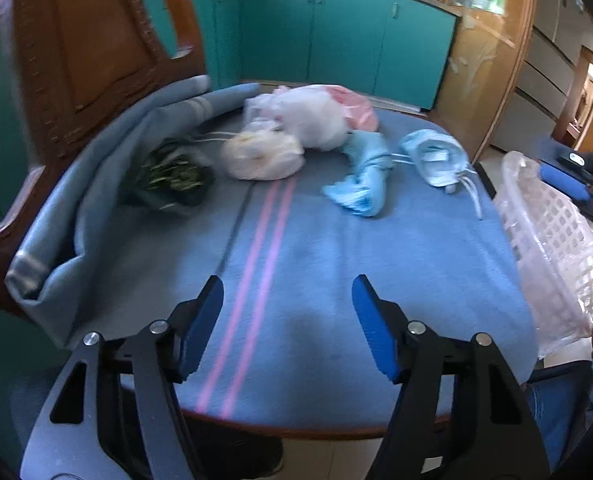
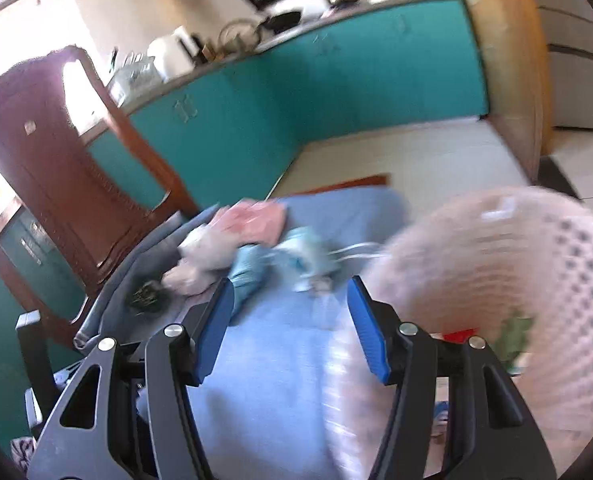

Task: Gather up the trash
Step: 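Grasp the dark green snack bag with the left gripper while the right gripper grasps the blue mask, then lift the blue mask with the right gripper while the left gripper regrasps the green bag, then carry the green bag and blue mask over the basket and release both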

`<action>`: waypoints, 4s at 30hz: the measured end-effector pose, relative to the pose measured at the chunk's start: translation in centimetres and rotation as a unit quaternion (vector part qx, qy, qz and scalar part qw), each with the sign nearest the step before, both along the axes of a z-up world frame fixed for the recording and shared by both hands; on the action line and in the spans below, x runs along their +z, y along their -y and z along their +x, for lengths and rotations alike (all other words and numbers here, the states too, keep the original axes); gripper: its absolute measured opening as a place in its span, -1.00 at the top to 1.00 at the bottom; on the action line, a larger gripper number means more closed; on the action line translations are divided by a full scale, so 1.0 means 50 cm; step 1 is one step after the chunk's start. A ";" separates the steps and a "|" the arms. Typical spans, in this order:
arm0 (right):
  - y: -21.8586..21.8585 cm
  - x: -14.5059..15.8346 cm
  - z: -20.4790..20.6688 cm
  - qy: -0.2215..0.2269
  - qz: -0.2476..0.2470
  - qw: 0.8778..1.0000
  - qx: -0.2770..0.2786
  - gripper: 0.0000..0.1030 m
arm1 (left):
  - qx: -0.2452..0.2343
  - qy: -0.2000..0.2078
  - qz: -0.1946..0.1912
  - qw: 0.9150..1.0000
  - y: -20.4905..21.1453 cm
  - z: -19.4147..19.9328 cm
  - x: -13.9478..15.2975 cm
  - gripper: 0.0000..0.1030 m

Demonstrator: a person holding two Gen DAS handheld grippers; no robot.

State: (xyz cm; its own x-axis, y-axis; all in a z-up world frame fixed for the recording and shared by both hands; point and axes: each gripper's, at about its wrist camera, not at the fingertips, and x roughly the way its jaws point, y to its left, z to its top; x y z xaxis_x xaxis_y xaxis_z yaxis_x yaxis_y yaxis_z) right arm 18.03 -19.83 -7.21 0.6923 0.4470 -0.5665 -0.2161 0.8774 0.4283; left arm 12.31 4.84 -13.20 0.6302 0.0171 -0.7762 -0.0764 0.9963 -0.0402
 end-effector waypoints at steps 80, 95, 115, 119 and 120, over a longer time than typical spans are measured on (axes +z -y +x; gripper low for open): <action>-0.191 -0.147 0.054 -0.067 -0.136 0.986 0.075 -0.04 | -0.006 -0.010 0.020 1.000 0.005 0.034 0.000 -0.39; -0.195 -0.128 0.044 -0.059 -0.126 0.986 0.094 0.33 | 0.023 -0.014 0.004 1.000 -0.039 0.046 -0.009 -0.58; -0.192 -0.092 0.027 -0.029 -0.132 0.986 0.098 0.33 | 0.039 0.024 0.031 0.998 -0.016 0.050 0.002 0.02; -0.162 -0.042 0.010 0.007 -0.102 0.991 0.084 0.33 | 0.034 0.062 0.052 0.996 0.006 0.027 0.049 0.02; -0.153 -0.031 0.006 0.016 -0.095 0.992 0.079 0.33 | 0.032 0.067 0.055 0.996 0.011 0.023 0.056 0.02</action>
